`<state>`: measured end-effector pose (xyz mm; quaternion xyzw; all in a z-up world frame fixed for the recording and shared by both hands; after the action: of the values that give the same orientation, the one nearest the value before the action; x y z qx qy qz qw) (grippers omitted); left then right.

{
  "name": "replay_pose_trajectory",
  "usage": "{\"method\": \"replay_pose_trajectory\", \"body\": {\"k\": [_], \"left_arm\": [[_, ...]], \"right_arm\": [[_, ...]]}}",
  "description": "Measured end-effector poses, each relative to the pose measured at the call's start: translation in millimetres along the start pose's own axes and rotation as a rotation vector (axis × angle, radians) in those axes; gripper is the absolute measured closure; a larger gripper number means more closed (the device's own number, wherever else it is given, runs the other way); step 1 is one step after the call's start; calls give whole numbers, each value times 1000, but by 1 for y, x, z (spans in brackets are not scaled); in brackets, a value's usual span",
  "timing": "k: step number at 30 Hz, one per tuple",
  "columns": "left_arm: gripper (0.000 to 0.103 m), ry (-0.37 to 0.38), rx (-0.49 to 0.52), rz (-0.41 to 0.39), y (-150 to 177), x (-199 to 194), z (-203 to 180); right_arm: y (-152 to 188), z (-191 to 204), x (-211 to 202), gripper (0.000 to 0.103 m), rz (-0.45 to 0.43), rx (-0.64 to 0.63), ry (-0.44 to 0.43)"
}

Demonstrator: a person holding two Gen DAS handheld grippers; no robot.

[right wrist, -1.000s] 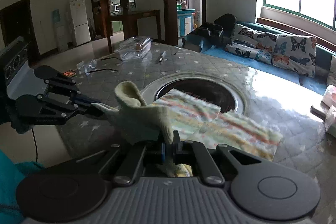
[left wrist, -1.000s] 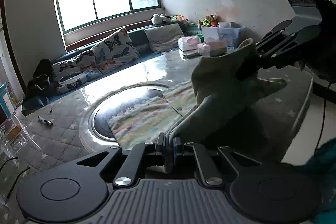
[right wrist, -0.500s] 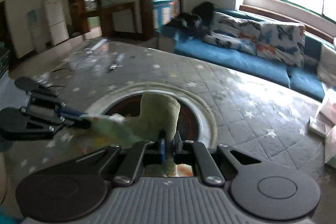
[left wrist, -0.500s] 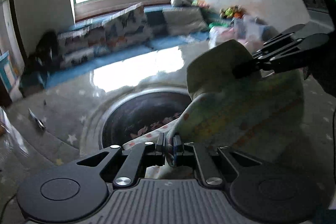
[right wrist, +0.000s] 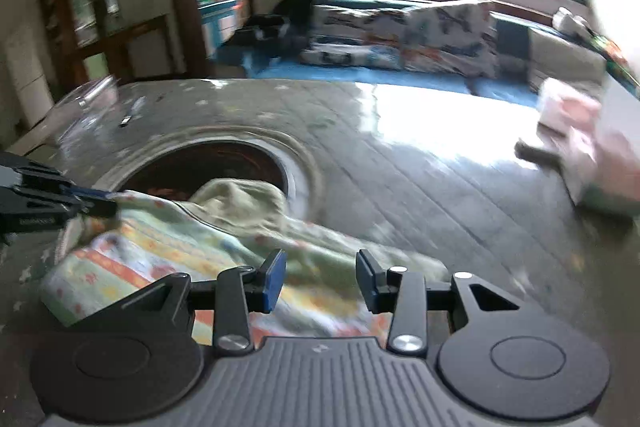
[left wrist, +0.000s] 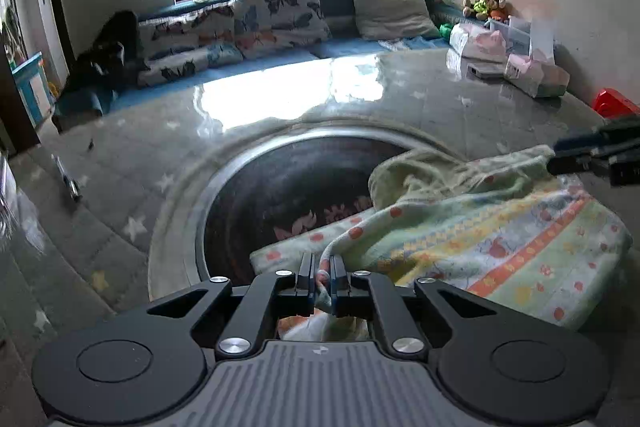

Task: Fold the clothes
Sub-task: 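Lower the folded shirt onto the table and open both grippers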

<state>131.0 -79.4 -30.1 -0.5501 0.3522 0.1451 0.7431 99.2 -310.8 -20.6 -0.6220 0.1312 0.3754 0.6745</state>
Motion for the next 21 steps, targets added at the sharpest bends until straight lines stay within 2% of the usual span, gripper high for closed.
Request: {"method": "replay_pose_trajectory", "body": {"k": [3, 5, 10, 13, 16, 21], "left_arm": [[93, -17, 2, 10, -1, 5, -1], [87, -34, -10, 37, 4, 12, 3], [76, -80, -52, 34, 0, 10, 16], [77, -118, -90, 36, -4, 10, 27], [80, -69, -145, 28, -10, 2, 23], [80, 67, -134, 8, -19, -8, -14]], "right_arm": [[15, -12, 1, 64, 13, 53, 15], [22, -17, 4, 65, 22, 69, 30], [17, -18, -6, 66, -23, 68, 52], [6, -10, -8, 67, -58, 56, 42], [0, 1, 1, 71, -55, 55, 6], [2, 5, 23, 73, -20, 74, -13]]}}
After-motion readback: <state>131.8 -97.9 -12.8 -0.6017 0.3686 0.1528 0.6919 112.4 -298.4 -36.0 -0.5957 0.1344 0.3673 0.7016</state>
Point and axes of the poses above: each gripper's, at about its wrist camera, not at the fingertips, and x roughly the way its jaws point, z to its left, y to its underside, the point moved 8 cm from there along x, roughly the way its jaws point, and after that the axes turned 9 degrees about -y, right-handed, at the moved point
